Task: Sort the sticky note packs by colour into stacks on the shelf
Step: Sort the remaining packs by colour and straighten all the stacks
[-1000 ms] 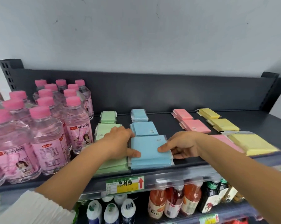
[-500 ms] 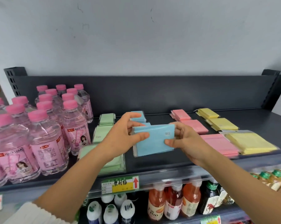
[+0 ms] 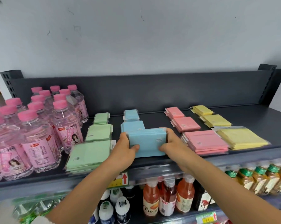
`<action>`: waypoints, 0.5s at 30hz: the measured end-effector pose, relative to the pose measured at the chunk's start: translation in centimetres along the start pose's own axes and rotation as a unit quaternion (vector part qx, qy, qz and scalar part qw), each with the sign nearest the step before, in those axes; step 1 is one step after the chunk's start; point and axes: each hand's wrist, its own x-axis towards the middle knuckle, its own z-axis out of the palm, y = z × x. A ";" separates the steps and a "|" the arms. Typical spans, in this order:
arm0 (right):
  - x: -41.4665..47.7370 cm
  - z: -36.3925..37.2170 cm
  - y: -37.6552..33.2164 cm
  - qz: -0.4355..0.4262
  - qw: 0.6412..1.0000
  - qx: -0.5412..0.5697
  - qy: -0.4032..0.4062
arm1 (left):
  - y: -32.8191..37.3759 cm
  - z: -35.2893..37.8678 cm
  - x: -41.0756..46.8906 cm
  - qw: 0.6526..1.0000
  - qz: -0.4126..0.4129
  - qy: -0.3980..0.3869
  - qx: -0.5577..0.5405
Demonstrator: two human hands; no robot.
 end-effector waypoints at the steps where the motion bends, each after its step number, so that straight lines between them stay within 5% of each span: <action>1: -0.1 -0.3 -0.2 0.006 1.000 0.001 -0.004 | 0.3 0.0 0.1 1.000 -0.004 -0.003 -0.001; 5: 0.5 -3.2 -1.8 0.028 0.999 -0.037 -0.006 | 2.1 0.3 0.6 1.000 -0.003 -0.029 0.000; 8: 1.2 -5.9 -2.8 0.051 0.985 -0.164 0.006 | 3.1 0.9 1.2 0.996 -0.019 -0.088 -0.024; 15: 1.8 -5.5 -2.2 0.005 0.883 -0.460 -0.094 | 2.6 1.7 2.7 0.983 -0.091 -0.154 0.044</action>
